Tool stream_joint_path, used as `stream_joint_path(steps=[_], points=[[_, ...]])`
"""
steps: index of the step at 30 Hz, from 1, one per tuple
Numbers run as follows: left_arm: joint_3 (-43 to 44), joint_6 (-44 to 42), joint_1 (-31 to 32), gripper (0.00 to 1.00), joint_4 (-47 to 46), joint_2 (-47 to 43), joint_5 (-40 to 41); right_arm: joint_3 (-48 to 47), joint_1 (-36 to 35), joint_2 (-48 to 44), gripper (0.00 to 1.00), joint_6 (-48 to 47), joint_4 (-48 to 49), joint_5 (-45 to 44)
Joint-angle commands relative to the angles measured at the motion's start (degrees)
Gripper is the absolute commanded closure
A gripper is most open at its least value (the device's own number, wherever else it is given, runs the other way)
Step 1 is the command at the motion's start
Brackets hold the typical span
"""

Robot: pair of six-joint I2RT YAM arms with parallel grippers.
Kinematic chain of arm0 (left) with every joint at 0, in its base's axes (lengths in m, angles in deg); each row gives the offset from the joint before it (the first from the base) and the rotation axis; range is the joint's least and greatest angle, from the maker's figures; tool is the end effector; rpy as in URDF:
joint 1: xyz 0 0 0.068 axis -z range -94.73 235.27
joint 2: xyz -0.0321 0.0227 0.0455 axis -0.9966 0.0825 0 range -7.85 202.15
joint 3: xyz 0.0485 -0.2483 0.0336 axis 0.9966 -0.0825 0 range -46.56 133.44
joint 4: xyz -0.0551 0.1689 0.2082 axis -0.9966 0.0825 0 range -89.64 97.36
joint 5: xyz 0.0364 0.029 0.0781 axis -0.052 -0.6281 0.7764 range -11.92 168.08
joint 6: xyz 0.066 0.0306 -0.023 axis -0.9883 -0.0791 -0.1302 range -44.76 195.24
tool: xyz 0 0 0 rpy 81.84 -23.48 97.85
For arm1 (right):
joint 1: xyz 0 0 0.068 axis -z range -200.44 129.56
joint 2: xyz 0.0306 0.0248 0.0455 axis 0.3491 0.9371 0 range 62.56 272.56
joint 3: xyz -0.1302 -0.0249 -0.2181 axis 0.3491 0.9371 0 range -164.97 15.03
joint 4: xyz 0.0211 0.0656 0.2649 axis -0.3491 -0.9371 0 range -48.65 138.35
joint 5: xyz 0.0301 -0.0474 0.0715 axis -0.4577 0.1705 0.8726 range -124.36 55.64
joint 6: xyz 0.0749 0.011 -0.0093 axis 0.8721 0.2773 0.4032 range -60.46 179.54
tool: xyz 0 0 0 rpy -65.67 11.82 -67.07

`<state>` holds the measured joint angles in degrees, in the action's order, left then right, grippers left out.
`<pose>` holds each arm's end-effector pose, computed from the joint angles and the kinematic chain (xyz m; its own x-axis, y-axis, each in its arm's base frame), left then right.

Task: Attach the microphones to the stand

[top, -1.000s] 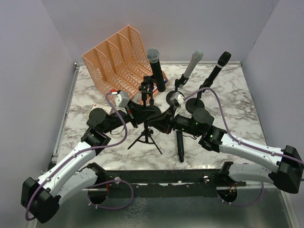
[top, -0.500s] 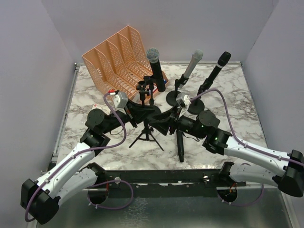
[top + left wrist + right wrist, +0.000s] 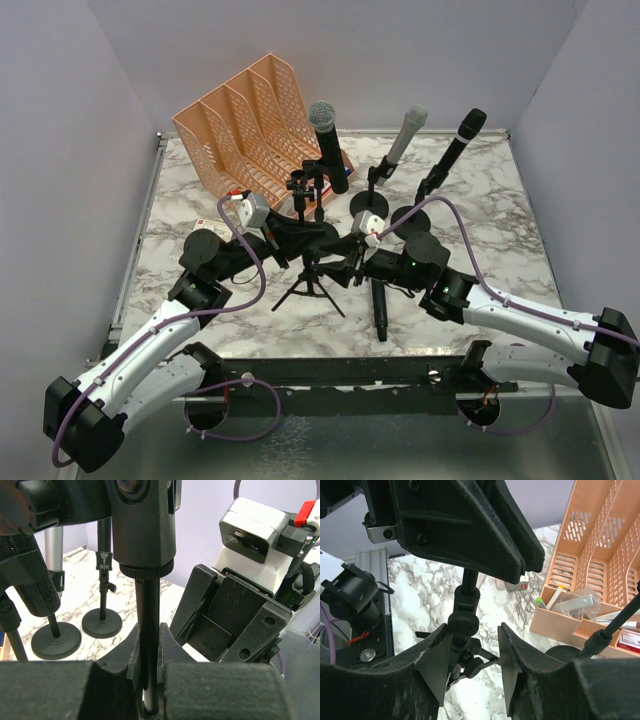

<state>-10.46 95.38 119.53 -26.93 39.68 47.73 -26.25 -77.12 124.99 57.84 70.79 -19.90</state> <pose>0.1831 -0.1642 0.3380 -0.0936 -0.2958 -0.9507 0.9110 0.3597 -0.2016 0.1541 0.2639 0.2973 0.0403 0.0092 -0.9991 -0.9455 0.3238 -0.0352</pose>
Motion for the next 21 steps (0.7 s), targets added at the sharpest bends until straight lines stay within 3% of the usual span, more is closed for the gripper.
stream_joint_path(steps=[1, 9, 11, 15, 18, 21], points=[[2.1, 0.5, 0.0, 1.00, -3.7, -0.3, 0.3, 0.3, -0.4, 0.8, 0.56, -2.9, 2.7, 2.3], [2.1, 0.3, 0.0, 1.00, -3.7, 0.1, 0.3, 0.5, -0.4, 0.3, 0.57, -3.5, 4.3, 2.0], [2.1, 0.1, 0.0, 1.00, -3.7, 0.2, 0.4, 0.6, -0.4, 0.4, 0.66, -3.5, 4.0, 2.1], [2.1, -0.1, 0.0, 1.00, -3.7, 0.3, 0.3, 0.4, -0.4, 1.0, 0.95, -3.0, 3.0, 1.8], [2.0, -0.5, 0.0, 1.00, -3.7, 0.4, 0.3, 0.1, -0.4, 1.4, 0.99, 0.0, 2.9, 0.5], [1.7, -1.4, 0.0, 1.00, -3.8, 0.2, 0.3, -0.2, -0.4, 1.5, 0.99, 10.4, 3.9, -3.9]])
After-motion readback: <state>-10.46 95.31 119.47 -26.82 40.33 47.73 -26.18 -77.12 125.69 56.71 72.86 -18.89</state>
